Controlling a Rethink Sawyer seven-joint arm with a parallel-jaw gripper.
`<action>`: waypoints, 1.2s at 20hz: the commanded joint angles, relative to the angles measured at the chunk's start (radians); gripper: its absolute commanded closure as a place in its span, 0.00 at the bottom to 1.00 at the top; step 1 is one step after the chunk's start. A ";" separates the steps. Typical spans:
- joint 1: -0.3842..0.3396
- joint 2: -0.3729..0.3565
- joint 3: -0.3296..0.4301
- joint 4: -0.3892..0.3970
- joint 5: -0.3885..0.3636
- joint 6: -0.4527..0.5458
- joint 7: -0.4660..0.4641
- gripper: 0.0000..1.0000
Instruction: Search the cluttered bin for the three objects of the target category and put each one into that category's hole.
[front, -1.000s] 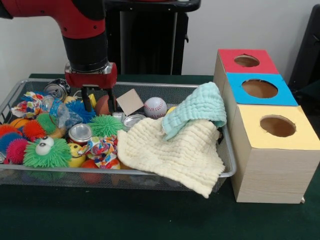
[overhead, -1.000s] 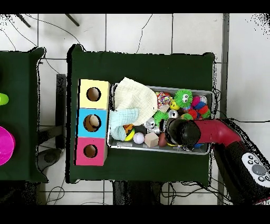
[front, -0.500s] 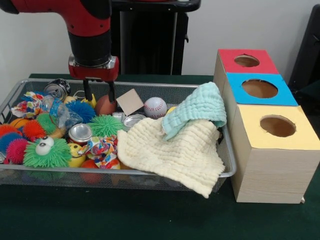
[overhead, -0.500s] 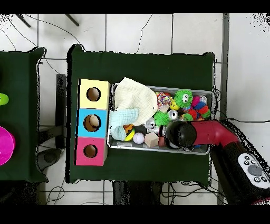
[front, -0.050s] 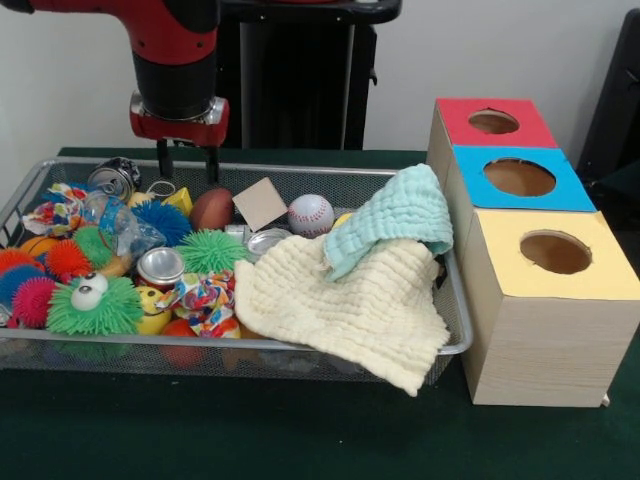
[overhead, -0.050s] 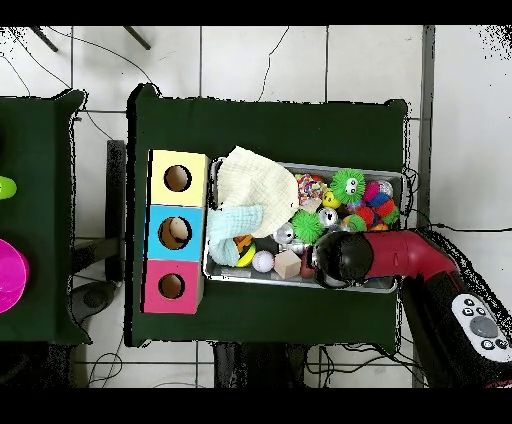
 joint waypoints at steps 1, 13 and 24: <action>0.006 0.023 -0.060 -0.025 -0.111 0.062 -0.150 0.00; 0.007 0.138 -0.117 -0.094 -0.235 -0.020 -0.099 0.00; -0.003 0.215 -0.147 -0.110 -0.269 -0.080 -0.069 0.00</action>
